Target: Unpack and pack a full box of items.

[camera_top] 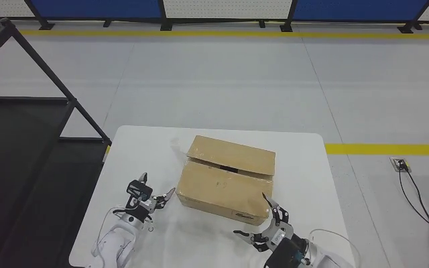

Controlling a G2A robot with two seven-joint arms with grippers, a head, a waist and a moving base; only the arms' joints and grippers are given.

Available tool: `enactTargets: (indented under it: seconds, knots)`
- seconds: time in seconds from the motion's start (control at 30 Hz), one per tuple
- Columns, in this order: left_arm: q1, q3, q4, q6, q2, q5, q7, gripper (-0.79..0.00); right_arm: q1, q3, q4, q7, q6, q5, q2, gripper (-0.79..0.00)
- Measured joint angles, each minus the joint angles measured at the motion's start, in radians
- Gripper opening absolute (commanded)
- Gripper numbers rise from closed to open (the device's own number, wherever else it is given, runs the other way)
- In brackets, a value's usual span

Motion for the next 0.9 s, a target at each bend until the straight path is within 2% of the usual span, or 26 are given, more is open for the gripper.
enactTargets:
  seconds: [0.13,0.23,0.6,0.67,0.9]
  knots:
    - [-0.036,-0.015,0.050,0.103,-0.006,-0.034,-0.030,0.000,-0.006,0.001,-0.011,-0.001,0.003,-0.005,0.003,0.000]
    - [-0.071,-0.020,0.095,0.141,-0.011,-0.051,-0.076,0.000,-0.013,0.004,-0.028,-0.001,0.004,-0.014,0.006,0.000]
    - [-0.093,-0.017,0.118,0.166,-0.013,-0.059,-0.108,0.000,-0.016,0.003,-0.041,0.003,-0.010,-0.044,0.009,0.000]
    - [-0.129,0.004,0.146,0.150,-0.017,-0.047,-0.111,0.000,-0.016,0.002,-0.046,0.014,-0.004,-0.035,0.009,0.000]
    - [-0.277,0.082,0.305,0.045,-0.026,0.035,-0.007,0.000,-0.037,0.017,-0.067,0.003,0.014,-0.018,0.014,0.000]
